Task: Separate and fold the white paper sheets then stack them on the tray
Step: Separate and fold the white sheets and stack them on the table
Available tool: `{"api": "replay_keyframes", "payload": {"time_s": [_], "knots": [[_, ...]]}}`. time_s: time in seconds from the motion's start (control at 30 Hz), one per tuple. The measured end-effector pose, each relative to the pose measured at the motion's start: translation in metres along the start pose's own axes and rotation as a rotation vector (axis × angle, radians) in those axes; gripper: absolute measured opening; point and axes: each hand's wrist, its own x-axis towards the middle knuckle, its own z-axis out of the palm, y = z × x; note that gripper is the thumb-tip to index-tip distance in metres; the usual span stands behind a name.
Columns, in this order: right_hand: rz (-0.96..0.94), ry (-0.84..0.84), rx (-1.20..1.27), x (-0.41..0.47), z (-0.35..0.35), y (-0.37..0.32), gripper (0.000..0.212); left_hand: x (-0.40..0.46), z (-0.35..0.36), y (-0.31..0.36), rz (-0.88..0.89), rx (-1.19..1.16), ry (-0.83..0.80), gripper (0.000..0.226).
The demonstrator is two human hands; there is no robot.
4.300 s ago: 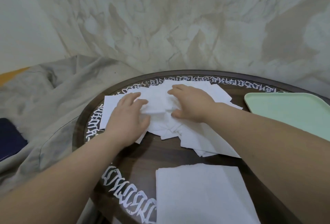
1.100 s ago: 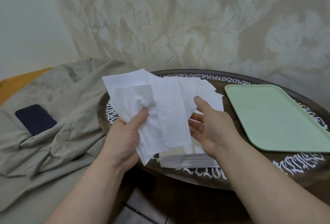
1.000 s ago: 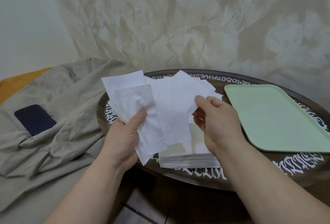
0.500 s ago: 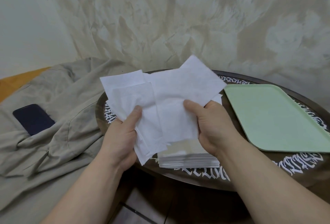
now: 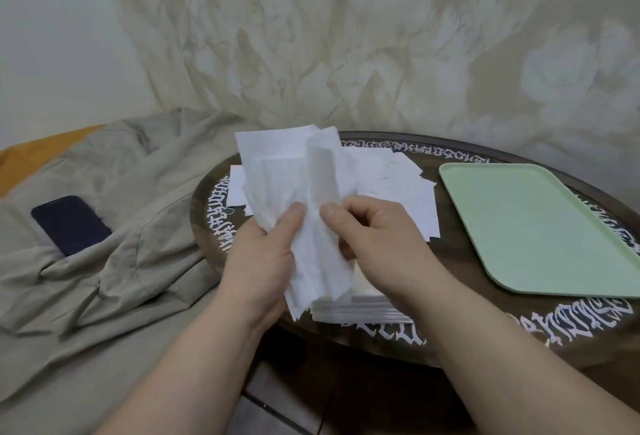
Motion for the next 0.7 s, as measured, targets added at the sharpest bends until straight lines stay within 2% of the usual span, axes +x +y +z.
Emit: {"api": "replay_keyframes", "payload": {"time_s": [0.07,0.17,0.23,0.3,0.33,0.4,0.47,0.53,0.6,0.7], "knots": [[0.016,-0.036,0.099,0.0,0.0,-0.001,0.038,-0.002,-0.002,0.002,-0.028,-0.048,-0.041,0.026],[-0.007,-0.033,0.111,-0.001,-0.003,-0.002,0.03,-0.002,-0.006,0.003,-0.052,-0.129,-0.109,0.043],[-0.044,-0.013,0.048,-0.002,-0.004,-0.002,0.022,-0.001,-0.006,0.003,-0.059,-0.151,-0.143,0.04],[-0.05,0.019,0.027,-0.002,-0.002,-0.001,0.019,0.0,-0.004,0.001,-0.055,-0.138,-0.093,0.028],[-0.054,0.058,0.022,-0.001,-0.002,-0.001,0.021,0.001,-0.003,0.0,-0.044,-0.118,-0.045,0.021],[-0.095,0.243,0.016,0.003,-0.006,-0.001,0.026,0.003,-0.003,-0.002,-0.01,-0.083,0.046,0.013],[-0.174,0.481,0.009,0.006,-0.014,-0.005,0.028,0.005,-0.004,-0.002,0.032,-0.076,0.112,0.011],[-0.246,0.598,-0.019,0.004,-0.02,-0.009,0.03,0.006,-0.006,-0.002,0.067,-0.094,0.137,0.011],[-0.26,0.531,-0.091,0.0,-0.015,-0.01,0.029,0.006,-0.005,-0.003,0.088,-0.093,0.126,0.01],[-0.181,0.241,-0.189,-0.004,0.002,-0.004,0.021,0.002,0.002,-0.008,0.091,-0.06,0.061,0.011]]}}
